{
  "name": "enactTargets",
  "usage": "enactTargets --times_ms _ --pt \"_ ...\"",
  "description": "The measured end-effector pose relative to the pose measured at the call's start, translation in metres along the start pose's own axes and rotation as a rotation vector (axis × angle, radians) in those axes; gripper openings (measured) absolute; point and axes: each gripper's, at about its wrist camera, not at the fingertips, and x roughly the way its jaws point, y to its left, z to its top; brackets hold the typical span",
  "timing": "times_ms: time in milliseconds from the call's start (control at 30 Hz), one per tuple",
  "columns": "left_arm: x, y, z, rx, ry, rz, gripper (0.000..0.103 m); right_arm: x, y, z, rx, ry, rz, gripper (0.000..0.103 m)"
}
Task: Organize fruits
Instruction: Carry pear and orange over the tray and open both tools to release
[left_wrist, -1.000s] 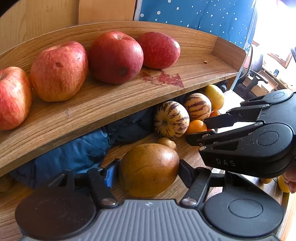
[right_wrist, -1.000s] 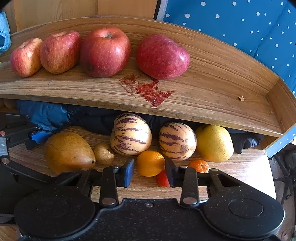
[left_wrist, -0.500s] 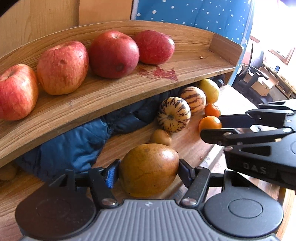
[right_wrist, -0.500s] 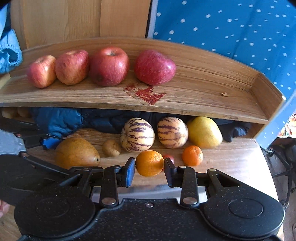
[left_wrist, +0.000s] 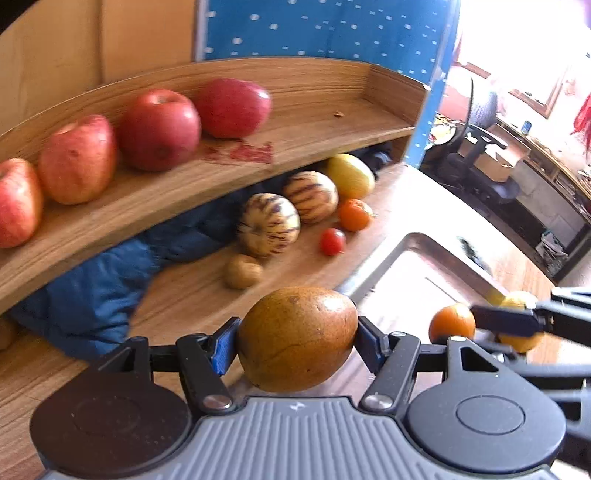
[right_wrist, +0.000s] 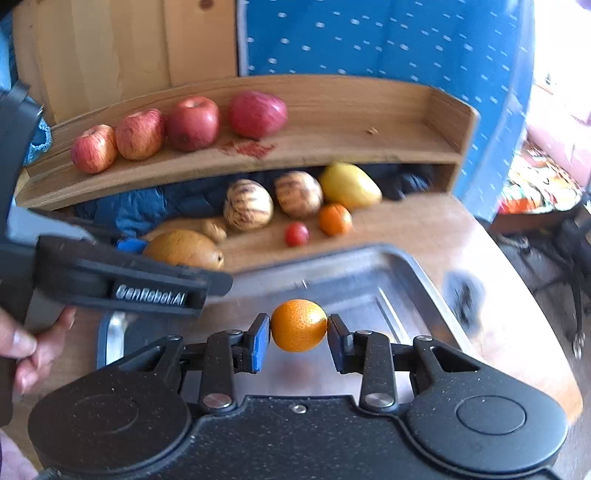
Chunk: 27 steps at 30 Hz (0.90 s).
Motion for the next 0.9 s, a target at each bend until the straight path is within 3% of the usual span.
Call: enactTargets --times_ms 533,900 --pt "0.010 -0.058 -0.014 0.100 0.087 -0.141 0.069 -0.014 -0.020 -0.053 0.120 0.069 -0.100 0.036" --pt "0.016 -0.071 -0.016 0.129 0.109 -0.165 0.069 -0.012 -0.021 -0.057 0.135 0.063 -0.114 0.036"
